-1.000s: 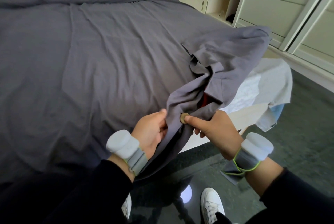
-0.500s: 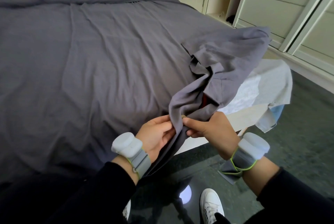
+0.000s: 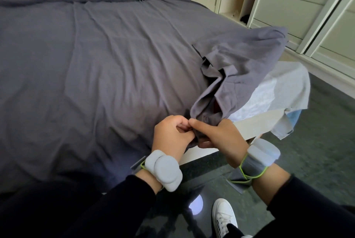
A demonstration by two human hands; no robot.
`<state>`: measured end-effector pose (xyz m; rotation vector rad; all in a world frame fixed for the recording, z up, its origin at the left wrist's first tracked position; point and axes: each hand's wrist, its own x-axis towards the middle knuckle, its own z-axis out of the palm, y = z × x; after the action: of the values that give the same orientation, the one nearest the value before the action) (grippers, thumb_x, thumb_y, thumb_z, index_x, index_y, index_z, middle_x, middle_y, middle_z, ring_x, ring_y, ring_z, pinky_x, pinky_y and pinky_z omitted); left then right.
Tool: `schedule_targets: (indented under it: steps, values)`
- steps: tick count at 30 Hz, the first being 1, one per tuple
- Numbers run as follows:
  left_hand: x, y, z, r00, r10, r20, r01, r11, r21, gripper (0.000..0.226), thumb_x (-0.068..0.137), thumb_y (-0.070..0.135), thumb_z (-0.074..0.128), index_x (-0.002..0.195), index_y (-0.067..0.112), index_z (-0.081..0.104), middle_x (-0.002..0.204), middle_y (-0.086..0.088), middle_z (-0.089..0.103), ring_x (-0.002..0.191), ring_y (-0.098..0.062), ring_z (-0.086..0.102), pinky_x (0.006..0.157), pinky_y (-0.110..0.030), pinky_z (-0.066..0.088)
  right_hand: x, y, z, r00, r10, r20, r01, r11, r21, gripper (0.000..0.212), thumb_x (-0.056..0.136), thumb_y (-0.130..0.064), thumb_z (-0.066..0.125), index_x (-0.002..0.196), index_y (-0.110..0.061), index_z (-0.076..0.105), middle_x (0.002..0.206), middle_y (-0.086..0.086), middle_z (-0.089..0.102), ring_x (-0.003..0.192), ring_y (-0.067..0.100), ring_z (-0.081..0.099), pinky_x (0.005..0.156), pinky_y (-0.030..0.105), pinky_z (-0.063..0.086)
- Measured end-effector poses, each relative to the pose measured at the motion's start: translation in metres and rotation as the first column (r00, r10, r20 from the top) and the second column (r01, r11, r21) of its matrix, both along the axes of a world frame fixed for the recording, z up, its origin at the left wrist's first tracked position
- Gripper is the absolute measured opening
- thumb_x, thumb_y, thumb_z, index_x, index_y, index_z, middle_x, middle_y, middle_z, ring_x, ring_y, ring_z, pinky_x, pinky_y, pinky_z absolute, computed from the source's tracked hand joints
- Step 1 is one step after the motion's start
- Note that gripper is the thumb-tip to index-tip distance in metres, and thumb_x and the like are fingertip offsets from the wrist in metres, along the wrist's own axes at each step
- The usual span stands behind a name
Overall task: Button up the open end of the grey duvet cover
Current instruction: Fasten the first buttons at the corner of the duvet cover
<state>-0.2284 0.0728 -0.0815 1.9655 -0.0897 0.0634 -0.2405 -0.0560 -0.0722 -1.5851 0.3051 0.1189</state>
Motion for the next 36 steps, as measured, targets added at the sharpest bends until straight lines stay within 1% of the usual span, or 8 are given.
schedule_targets:
  steps: [8, 14, 18, 21, 24, 29, 33, 36]
  values:
    - [0.008, 0.008, 0.002, 0.972, -0.095, -0.214, 0.023, 0.948, -0.317, 0.012, 0.082, 0.014, 0.066, 0.076, 0.022, 0.073, 0.060, 0.002, 0.073, 0.059, -0.009, 0.070, 0.057, -0.015, 0.054, 0.002, -0.003, -0.003, 0.997, -0.061, 0.036, 0.060, 0.998, 0.030, 0.026, 0.088, -0.018, 0.064, 0.093, 0.007, 0.069, 0.081, 0.020, 0.066, 0.068, 0.025, 0.064, 0.060, 0.028, 0.059]
    - [0.018, 0.009, 0.004, 0.785, -0.256, -0.564, -0.176, 0.781, -0.599, 0.012, 0.088, 0.018, 0.059, 0.079, 0.014, 0.066, 0.055, 0.007, 0.054, 0.040, -0.003, 0.044, 0.036, -0.012, 0.033, 0.001, -0.003, -0.002, 0.999, -0.010, 0.046, 0.005, 0.995, 0.104, 0.027, 0.087, -0.011, 0.063, 0.108, 0.006, 0.066, 0.110, 0.026, 0.069, 0.088, 0.025, 0.065, 0.069, 0.026, 0.057]
    - [0.020, 0.011, 0.004, 0.691, -0.412, -0.594, -0.233, 0.651, -0.723, 0.020, 0.089, 0.017, 0.054, 0.071, 0.011, 0.061, 0.045, 0.007, 0.044, 0.032, -0.005, 0.035, 0.031, -0.015, 0.025, 0.003, -0.006, -0.001, 0.998, 0.031, 0.058, -0.035, 0.997, 0.076, 0.027, 0.086, -0.010, 0.065, 0.109, 0.004, 0.067, 0.108, 0.021, 0.071, 0.086, 0.023, 0.065, 0.070, 0.026, 0.057]
    - [0.021, 0.012, 0.008, 0.765, -0.289, -0.576, -0.129, 0.808, -0.575, 0.015, 0.086, 0.026, 0.061, 0.074, 0.017, 0.065, 0.057, 0.007, 0.055, 0.041, -0.004, 0.041, 0.038, -0.014, 0.031, 0.004, -0.007, 0.000, 0.998, 0.030, 0.052, -0.036, 0.994, 0.103, 0.022, 0.086, -0.010, 0.065, 0.105, -0.001, 0.069, 0.094, 0.011, 0.074, 0.077, 0.016, 0.067, 0.066, 0.025, 0.057]
    - [0.022, 0.018, 0.013, 0.945, -0.109, -0.309, 0.043, 0.976, -0.213, 0.022, 0.074, 0.045, 0.069, 0.084, 0.025, 0.071, 0.077, 0.012, 0.070, 0.066, -0.003, 0.060, 0.057, -0.012, 0.044, 0.010, -0.008, 0.007, 0.998, -0.049, 0.037, 0.040, 0.975, 0.217, 0.007, 0.087, -0.011, 0.063, 0.088, -0.012, 0.070, 0.069, -0.003, 0.070, 0.057, 0.005, 0.063, 0.050, 0.016, 0.051]
    - [0.017, 0.035, 0.017, 0.945, -0.325, -0.038, 0.308, 0.844, 0.439, 0.039, 0.067, 0.043, 0.070, 0.099, 0.029, 0.053, 0.094, 0.013, 0.059, 0.089, -0.010, 0.058, 0.071, -0.020, 0.040, 0.027, -0.011, 0.031, 0.992, -0.125, 0.030, 0.105, 0.920, 0.378, 0.014, 0.091, -0.013, 0.057, 0.078, -0.013, 0.062, 0.052, -0.004, 0.058, 0.045, 0.002, 0.054, 0.039, 0.012, 0.039]
    - [0.022, 0.057, 0.020, 0.980, -0.197, 0.036, 0.158, 0.871, 0.466, 0.007, 0.080, 0.024, 0.061, 0.085, 0.026, 0.057, 0.078, 0.010, 0.060, 0.079, -0.014, 0.060, 0.067, -0.017, 0.038, 0.042, -0.017, 0.055, 0.983, -0.179, 0.038, 0.139, 0.868, 0.476, 0.016, 0.092, -0.014, 0.054, 0.078, -0.016, 0.058, 0.062, -0.003, 0.051, 0.044, 0.001, 0.048, 0.037, 0.011, 0.033]
    - [0.030, 0.077, 0.034, 0.991, -0.110, 0.071, 0.074, 0.918, 0.388, 0.012, 0.079, 0.030, 0.067, 0.070, 0.026, 0.060, 0.066, 0.008, 0.061, 0.063, -0.004, 0.055, 0.056, -0.005, 0.036, 0.051, -0.024, 0.072, 0.981, -0.183, 0.070, 0.113, 0.818, 0.563, 0.014, 0.094, -0.016, 0.050, 0.082, -0.017, 0.058, 0.065, -0.004, 0.051, 0.044, 0.001, 0.048, 0.037, 0.009, 0.034]
